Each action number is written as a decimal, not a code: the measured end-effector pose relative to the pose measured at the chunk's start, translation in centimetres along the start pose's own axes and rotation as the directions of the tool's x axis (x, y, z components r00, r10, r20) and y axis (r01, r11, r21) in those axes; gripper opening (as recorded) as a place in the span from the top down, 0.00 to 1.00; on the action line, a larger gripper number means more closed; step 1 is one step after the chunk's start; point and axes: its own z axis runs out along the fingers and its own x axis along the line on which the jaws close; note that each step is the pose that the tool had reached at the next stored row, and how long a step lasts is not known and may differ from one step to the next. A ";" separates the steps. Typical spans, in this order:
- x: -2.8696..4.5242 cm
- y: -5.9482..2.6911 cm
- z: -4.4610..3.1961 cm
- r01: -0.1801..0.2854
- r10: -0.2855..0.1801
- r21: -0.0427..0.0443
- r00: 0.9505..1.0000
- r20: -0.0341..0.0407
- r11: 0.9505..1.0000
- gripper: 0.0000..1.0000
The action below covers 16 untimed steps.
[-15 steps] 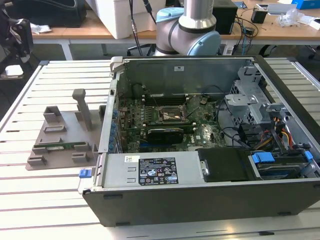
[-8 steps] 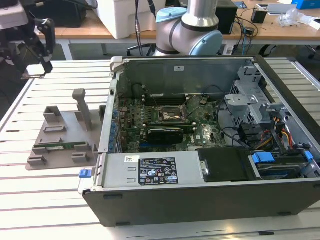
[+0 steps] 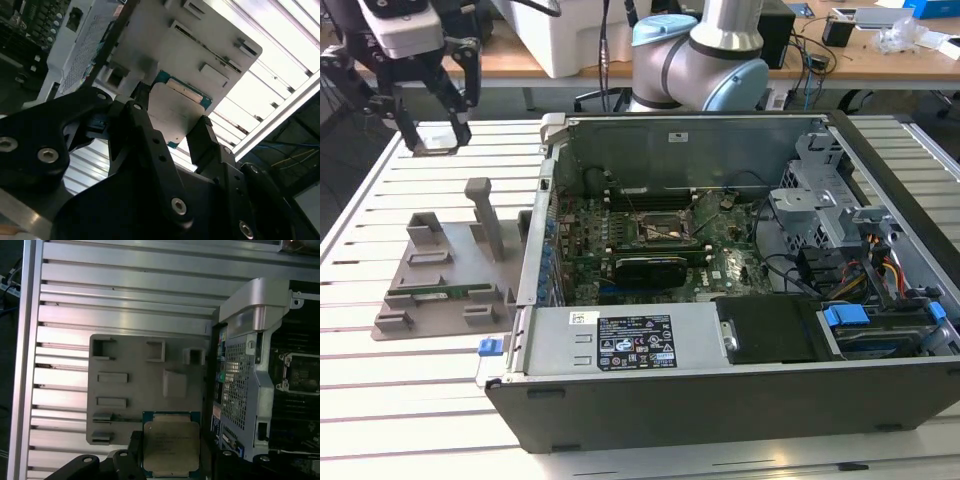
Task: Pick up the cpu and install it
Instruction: 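Pick up the cpu and move it towards the insertion slot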
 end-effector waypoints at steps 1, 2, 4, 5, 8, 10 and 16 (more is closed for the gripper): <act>-0.75 -0.06 0.02 0.000 0.000 0.000 1.000 0.000 1.000 0.45; -1.64 -0.14 0.04 0.000 0.000 0.000 1.000 0.000 1.000 0.45; -3.08 -0.25 0.08 0.000 0.000 0.000 1.000 -0.001 1.000 0.45; -3.66 -0.30 0.10 0.000 0.000 0.000 1.000 -0.001 1.000 0.45; -5.67 -0.47 0.14 0.000 0.000 0.000 1.000 -0.002 1.000 0.45; -6.74 -0.55 0.17 0.000 0.000 0.000 1.000 -0.002 1.000 0.45; -10.15 -0.83 0.26 0.000 0.000 0.000 1.000 -0.003 1.000 0.45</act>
